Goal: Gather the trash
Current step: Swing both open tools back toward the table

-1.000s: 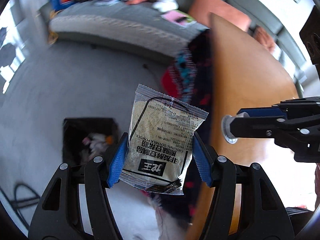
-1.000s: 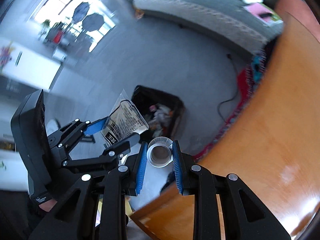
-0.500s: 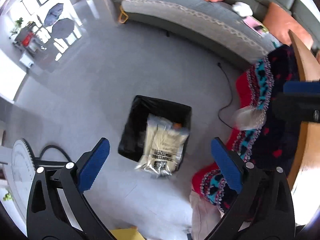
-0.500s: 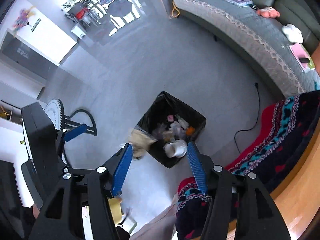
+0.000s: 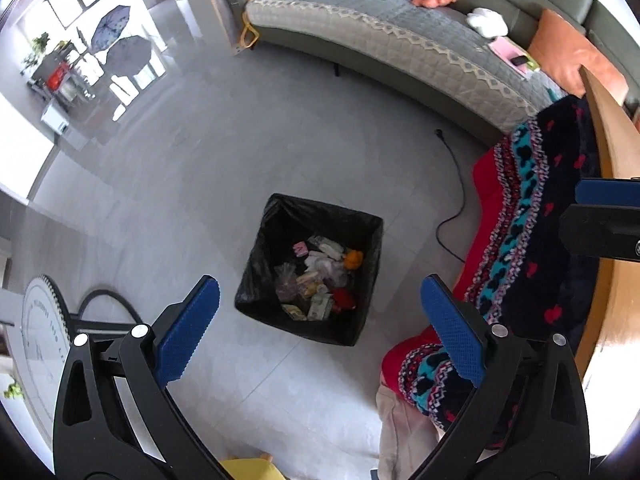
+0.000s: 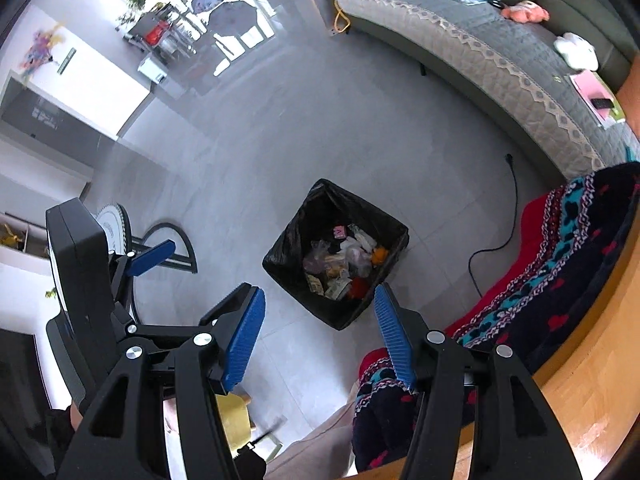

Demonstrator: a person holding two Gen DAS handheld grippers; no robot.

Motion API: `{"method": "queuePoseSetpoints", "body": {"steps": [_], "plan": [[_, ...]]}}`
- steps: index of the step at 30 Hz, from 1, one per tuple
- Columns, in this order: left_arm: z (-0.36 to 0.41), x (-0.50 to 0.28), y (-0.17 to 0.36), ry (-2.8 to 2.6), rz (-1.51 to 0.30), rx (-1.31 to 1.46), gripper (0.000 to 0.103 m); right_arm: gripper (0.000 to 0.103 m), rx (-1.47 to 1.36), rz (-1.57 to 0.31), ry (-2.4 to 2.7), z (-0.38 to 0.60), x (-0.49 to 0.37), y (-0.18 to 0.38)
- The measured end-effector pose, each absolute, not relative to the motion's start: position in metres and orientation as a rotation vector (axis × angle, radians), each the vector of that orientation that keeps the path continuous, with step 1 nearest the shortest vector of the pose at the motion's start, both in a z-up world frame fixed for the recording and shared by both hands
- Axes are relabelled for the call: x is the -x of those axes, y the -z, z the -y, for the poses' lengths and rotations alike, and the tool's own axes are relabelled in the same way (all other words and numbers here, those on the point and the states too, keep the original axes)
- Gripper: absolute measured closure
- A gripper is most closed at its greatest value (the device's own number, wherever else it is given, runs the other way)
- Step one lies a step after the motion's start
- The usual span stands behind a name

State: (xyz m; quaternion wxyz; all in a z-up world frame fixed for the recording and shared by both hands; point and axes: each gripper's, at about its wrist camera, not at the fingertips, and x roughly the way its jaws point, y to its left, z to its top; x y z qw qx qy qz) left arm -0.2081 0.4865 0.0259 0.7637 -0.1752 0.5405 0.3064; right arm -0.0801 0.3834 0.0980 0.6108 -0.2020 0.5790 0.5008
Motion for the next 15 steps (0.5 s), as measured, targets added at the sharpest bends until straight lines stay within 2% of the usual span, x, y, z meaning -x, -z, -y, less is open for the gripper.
{"method": "queuePoseSetpoints", "body": {"steps": [15], "plan": [[-0.401,0.134,-0.047,-0.475,-1.139,0.280,0.006,0.045,0.318,-1.316,-0.995,-0.265,0.018,-0.114]]}}
